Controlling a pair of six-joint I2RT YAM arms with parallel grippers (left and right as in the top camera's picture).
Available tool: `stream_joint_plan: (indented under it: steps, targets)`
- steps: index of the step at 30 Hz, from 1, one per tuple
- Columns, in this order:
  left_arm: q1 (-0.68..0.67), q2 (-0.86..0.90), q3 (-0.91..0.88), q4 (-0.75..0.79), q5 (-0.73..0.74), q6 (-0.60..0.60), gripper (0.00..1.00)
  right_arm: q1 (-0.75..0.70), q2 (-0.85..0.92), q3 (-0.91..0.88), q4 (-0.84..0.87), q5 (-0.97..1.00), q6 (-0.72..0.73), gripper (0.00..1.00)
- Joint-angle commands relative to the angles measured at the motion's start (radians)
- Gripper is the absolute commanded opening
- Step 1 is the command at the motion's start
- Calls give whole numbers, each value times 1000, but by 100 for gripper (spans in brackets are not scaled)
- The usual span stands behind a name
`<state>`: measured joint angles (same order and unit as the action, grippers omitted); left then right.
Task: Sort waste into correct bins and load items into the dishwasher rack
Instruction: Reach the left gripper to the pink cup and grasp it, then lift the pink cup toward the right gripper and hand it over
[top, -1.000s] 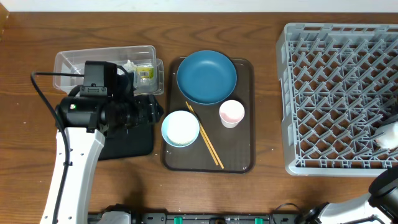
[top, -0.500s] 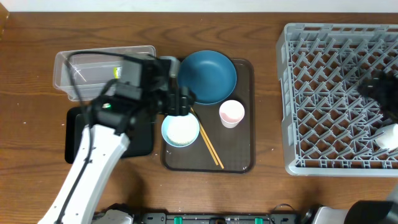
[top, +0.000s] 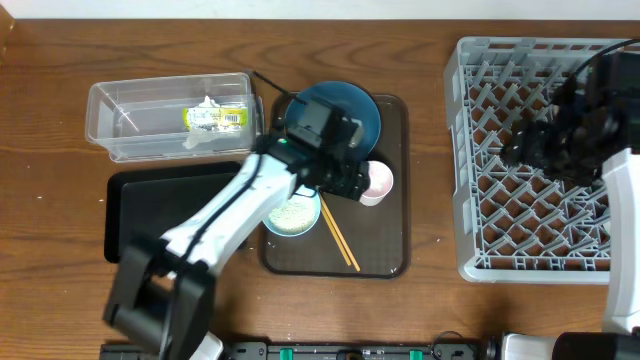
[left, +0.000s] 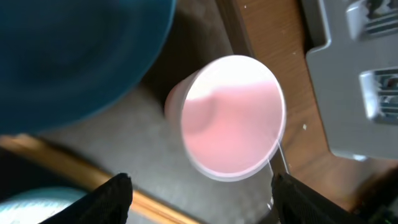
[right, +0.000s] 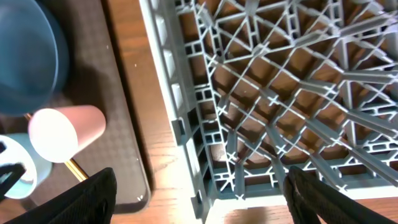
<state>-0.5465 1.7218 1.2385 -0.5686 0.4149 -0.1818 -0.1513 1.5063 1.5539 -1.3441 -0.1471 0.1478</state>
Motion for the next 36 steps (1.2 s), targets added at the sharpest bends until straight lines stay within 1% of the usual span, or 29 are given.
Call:
stream_joint_plan:
  steps: [1,3,5,9,11,12,13,14,16,18,22,26,27,28,30,32,34,36]
  targets:
    - [-18,62,8,19,-9,16,70,28,-1,-31,5,39,-15,85]
    - [-23,91,8,21,-9,13,60,28,-1,-44,9,39,-15,85]
    - [-23,108,8,17,-9,12,46,27,-1,-53,10,43,-15,86]
    - [-23,117,8,17,-9,13,30,27,-1,-59,9,46,-15,86]
    - [-23,117,8,13,-8,12,21,27,-1,-59,9,46,-15,86]
    - [-22,117,8,9,-9,8,19,27,-1,-59,9,46,-15,86]
    - [-21,117,8,2,-8,0,9,27,-1,-59,9,46,-16,86]
    - [-19,114,8,-4,-8,-8,6,27,-1,-59,9,47,-17,86]
    - [-11,105,9,-15,-8,-27,6,27,-1,-59,8,47,-27,86]
    - [5,83,10,-29,11,-70,6,27,-1,-59,8,66,-32,88]
    - [87,9,10,-11,246,-87,6,25,-1,-59,9,117,-41,88]
    - [212,-39,9,6,454,-180,6,25,-1,-59,34,69,-50,91]
    - [238,-40,9,18,521,-197,6,25,-1,-59,46,16,-79,91]
    - [264,-38,9,39,618,-209,6,26,-1,-60,59,-68,-126,91]
    - [296,-32,9,93,802,-224,6,31,-1,-65,90,-348,-281,91]
    - [304,-31,9,153,933,-254,6,43,-1,-79,108,-611,-413,92]
    - [299,-31,9,197,970,-303,6,67,0,-97,118,-812,-513,93]
    - [283,-31,9,225,969,-334,6,98,0,-118,135,-917,-558,93]
